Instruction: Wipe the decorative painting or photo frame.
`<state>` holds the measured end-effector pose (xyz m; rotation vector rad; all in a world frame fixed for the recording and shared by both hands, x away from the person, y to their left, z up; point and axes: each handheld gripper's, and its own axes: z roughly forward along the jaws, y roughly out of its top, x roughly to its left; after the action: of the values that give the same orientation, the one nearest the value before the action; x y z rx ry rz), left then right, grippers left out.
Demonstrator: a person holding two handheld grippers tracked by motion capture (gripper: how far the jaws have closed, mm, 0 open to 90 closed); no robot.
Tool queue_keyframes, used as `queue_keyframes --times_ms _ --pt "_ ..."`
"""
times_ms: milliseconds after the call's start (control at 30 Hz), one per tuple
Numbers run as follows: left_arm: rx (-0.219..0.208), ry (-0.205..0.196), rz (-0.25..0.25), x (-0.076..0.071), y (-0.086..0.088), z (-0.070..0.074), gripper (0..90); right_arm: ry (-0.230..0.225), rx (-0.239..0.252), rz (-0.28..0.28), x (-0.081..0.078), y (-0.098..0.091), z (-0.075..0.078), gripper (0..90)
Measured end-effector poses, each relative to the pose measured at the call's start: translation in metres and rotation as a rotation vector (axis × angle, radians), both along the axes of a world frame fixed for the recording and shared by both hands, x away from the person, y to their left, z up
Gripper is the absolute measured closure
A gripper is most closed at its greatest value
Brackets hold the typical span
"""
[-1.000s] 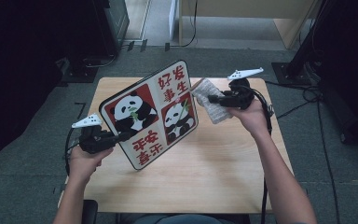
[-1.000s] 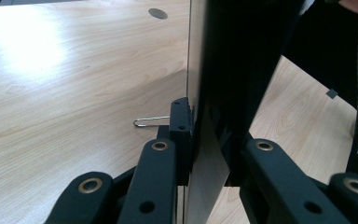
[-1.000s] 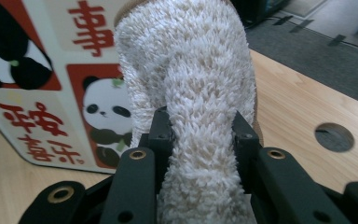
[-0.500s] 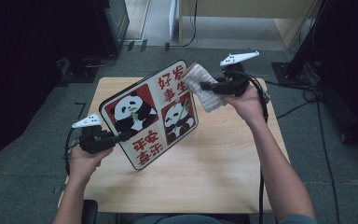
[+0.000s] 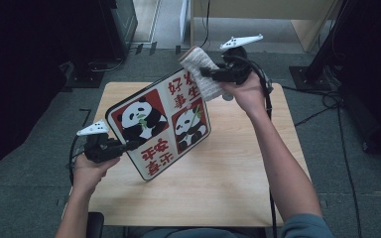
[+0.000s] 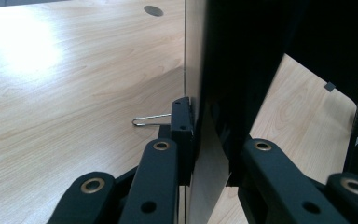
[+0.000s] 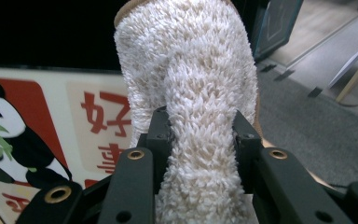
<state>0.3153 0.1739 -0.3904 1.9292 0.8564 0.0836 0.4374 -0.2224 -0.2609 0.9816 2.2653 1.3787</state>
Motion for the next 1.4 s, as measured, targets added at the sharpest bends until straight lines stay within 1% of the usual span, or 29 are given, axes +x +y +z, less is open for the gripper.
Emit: queue_keyframes --times_ms 67,100,167,200,300,367,433,467,533,567,733,767,800,833,1033,1100,1200,1267,1367,1400 --pt "0.003 -0.001 -0.003 0.0 0.0 0.0 81.4 0.009 -0.003 0.0 0.001 0.002 -0.003 68.0" --pt "0.004 -0.001 -0.004 0.0 0.0 0.0 81.4 0.012 0.0 0.0 0.003 0.006 -0.009 67.3" --pt "0.009 -0.001 -0.006 0.0 0.001 0.0 81.3 0.019 0.006 0.0 0.004 0.007 -0.011 67.2" --pt "0.01 -0.001 -0.007 0.001 0.001 0.001 81.3 0.016 0.021 0.003 0.005 0.008 -0.014 66.7" --pt "0.011 -0.001 -0.008 0.001 0.001 0.001 81.3 0.02 0.029 0.005 0.006 0.008 -0.016 66.4" --pt "0.01 0.0 -0.01 0.001 0.001 0.001 81.3 0.015 0.035 0.01 0.007 0.008 -0.018 64.5" --pt "0.009 0.0 -0.01 0.001 0.001 0.001 81.3 0.022 0.036 0.009 0.006 0.008 -0.019 64.5" --pt "0.008 0.0 -0.011 0.001 0.001 0.001 81.3 0.013 0.042 0.014 0.005 0.007 -0.022 63.9" --pt "0.006 0.001 -0.011 0.001 0.001 0.0 81.3 0.012 0.043 0.016 0.005 0.007 -0.024 63.9" --pt "0.005 0.0 -0.01 0.001 0.001 0.0 81.2 0.024 0.046 0.017 0.005 0.007 -0.025 63.7" --pt "0.006 0.0 -0.01 0.001 0.001 0.0 81.2 0.029 0.037 0.02 0.005 0.007 -0.034 65.3" --pt "0.006 0.0 -0.01 0.001 0.001 0.0 81.2 0.029 0.037 0.02 0.005 0.007 -0.034 65.3" --pt "0.006 0.0 -0.01 0.001 0.001 0.0 81.2 0.038 0.026 0.016 0.004 0.007 -0.036 65.6" --pt "0.006 0.0 -0.01 0.001 0.001 0.0 81.2 0.035 0.024 0.016 0.004 0.008 -0.037 65.8" --pt "0.005 0.0 -0.011 0.001 0.001 0.0 81.2 0.039 0.021 0.016 0.003 0.007 -0.04 66.2" --pt "0.004 0.005 -0.012 0.001 0.001 0.001 81.2 0.041 0.004 0.02 0.002 0.007 -0.04 66.6" --pt "0.001 0.004 -0.013 0.001 0.002 0.0 81.1 0.039 0.005 0.022 0.001 0.007 -0.042 67.2" --pt "-0.002 0.003 -0.013 0.001 0.002 0.0 81.1 0.047 -0.009 0.025 0.0 0.007 -0.047 67.5" --pt "-0.001 0.003 -0.013 0.001 0.002 0.0 81.1 0.047 -0.008 0.029 0.0 0.007 -0.05 67.5" --pt "0.003 0.002 -0.013 0.001 0.001 0.001 81.1 0.054 -0.002 0.027 -0.001 0.006 -0.052 67.5"
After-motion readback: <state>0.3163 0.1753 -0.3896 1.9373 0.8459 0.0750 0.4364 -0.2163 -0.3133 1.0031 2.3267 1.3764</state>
